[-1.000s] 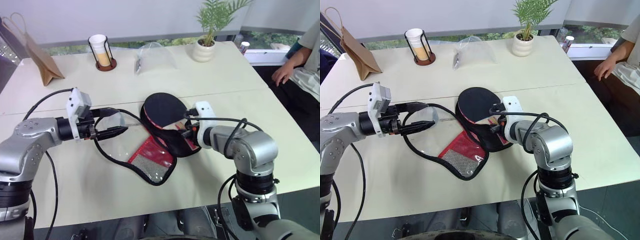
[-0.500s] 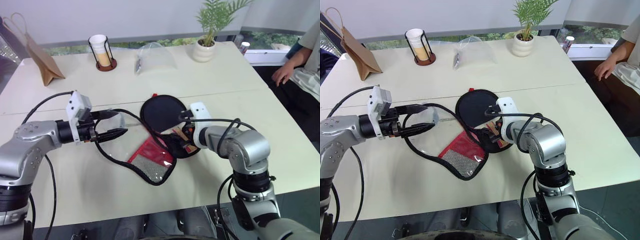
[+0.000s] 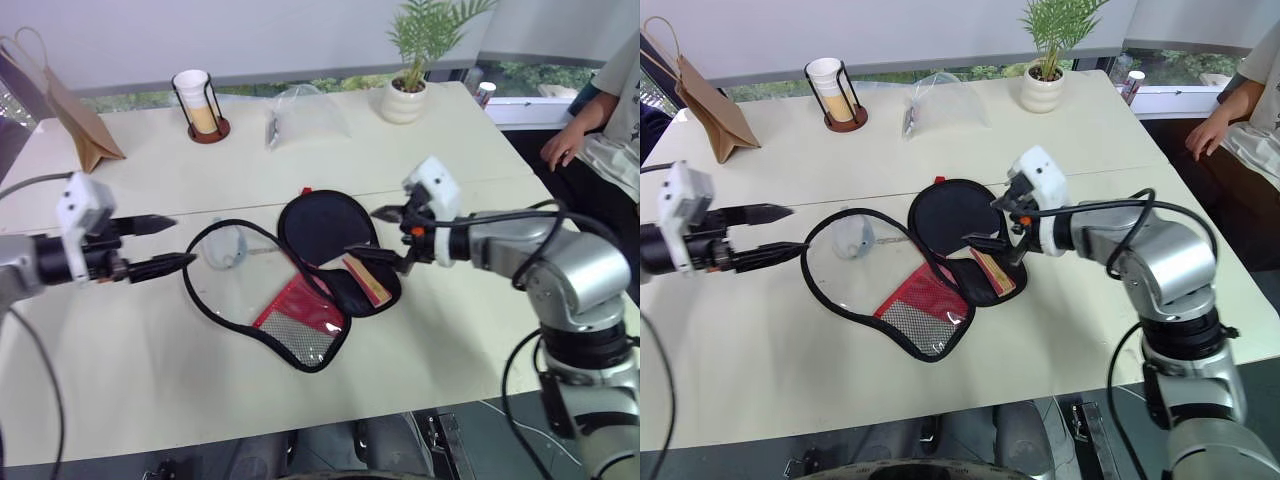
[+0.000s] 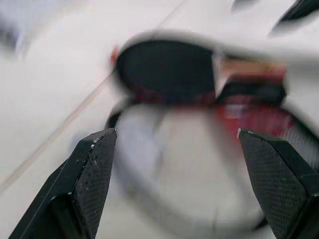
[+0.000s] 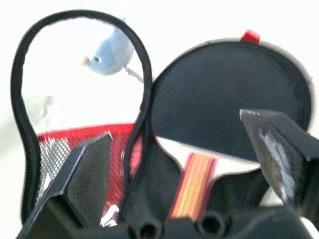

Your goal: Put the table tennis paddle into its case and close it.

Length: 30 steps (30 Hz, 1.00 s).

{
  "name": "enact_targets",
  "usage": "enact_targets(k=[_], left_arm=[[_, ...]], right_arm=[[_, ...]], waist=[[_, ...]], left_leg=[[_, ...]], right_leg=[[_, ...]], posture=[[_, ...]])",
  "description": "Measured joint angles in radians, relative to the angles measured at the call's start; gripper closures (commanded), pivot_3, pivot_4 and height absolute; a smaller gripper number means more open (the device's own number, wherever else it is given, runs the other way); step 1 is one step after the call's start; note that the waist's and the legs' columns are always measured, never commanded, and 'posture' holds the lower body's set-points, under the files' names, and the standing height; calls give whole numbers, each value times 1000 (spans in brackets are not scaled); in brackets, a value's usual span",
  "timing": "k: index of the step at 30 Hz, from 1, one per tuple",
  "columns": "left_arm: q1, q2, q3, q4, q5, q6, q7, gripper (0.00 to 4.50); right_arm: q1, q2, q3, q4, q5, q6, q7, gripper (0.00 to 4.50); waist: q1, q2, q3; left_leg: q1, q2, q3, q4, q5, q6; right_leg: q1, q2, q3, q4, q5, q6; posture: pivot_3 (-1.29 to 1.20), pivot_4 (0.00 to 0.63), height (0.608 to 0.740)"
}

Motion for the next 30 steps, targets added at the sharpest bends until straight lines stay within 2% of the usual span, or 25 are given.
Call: enact_targets(k=[6,10,13,16,20,26,30], left_arm=[[27,73,40,211,109,-153,-73,492],[36,80,27,341,216,-312,-76,492],[46,42,-20,359,274,-409,-71,492],[35,-43,-80,355,298,-454,-55,492],[4,-189,-188,254,297,-446,-13,492],[-65,-262,-280,69,243,-335,-11,492],[-142,-296,-305,25,153,-207,-28,492]], right_arm=[[-16,-8,48,120,-27,-188,92,35],[-33,-7,60,161,-52,-251,109,35],[-34,-6,77,172,-61,-276,116,35],[-34,-6,82,176,-67,-288,116,35],[-34,-9,81,173,-72,-290,112,35],[-28,-31,61,156,-71,-278,88,35],[-17,-47,36,141,-70,-268,71,35]], waist=[[5,0,0],[8,0,0],[9,0,0],[10,0,0],[11,-2,-1],[10,-2,-1],[9,-2,-1]], left_leg=[[0,0,0,0,0,0],[-1,0,0,-1,0,0],[-1,0,1,-1,0,0],[-1,-1,0,-1,0,0],[-2,-1,0,0,0,0],[-2,-1,0,0,0,0],[-2,0,-1,1,0,0]], right_leg=[[0,-1,0,-2,0,-1],[0,-2,0,-5,0,0],[0,-3,0,-6,1,0],[0,-5,0,-6,1,0],[1,-5,0,-6,2,2],[1,-4,0,-5,2,2],[1,-1,0,-5,2,2]], posture=[[0,150,740],[0,150,740],[0,150,740],[0,150,740],[0,150,740],[0,150,740],[0,150,740]])
